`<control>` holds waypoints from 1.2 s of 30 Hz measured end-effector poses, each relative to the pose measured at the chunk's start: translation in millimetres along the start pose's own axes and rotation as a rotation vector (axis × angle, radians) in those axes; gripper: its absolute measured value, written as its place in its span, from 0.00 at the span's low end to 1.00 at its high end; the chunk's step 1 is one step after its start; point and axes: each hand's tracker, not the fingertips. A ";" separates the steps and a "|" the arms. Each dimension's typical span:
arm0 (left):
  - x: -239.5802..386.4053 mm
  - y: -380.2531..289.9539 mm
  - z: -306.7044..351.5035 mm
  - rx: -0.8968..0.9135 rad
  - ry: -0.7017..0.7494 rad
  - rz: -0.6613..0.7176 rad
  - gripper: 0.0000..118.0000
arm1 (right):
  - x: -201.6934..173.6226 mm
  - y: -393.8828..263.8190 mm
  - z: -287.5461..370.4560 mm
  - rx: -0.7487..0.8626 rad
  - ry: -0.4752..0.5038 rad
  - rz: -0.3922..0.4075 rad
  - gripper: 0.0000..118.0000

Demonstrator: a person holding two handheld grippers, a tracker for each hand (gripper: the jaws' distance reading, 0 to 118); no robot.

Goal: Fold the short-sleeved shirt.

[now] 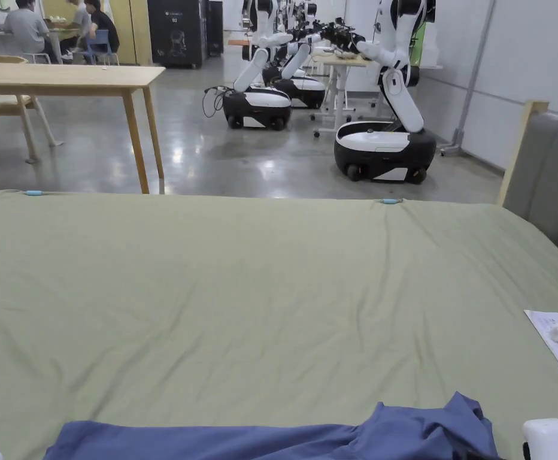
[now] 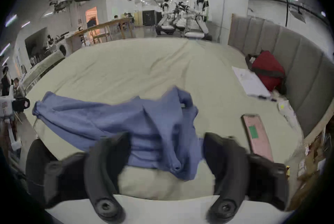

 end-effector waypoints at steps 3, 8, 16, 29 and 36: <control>35.7 24.1 3.8 0.065 -0.007 -0.011 0.97 | -34.2 23.4 17.4 0.147 0.037 0.002 0.79; 83.1 41.1 -5.6 0.190 -0.011 -0.070 0.93 | -89.9 41.4 28.3 0.384 0.049 -0.001 0.78; 72.9 24.1 -15.9 0.106 -0.065 -0.107 0.03 | -113.4 32.5 19.8 0.342 0.079 0.007 0.06; -115.5 -28.0 -23.7 -0.181 -0.219 0.380 0.99 | -112.3 16.5 27.7 0.298 0.088 -0.007 0.06; -151.7 -97.8 -103.2 -0.256 -0.721 1.023 0.97 | -124.8 16.9 25.8 0.284 0.112 -0.006 0.06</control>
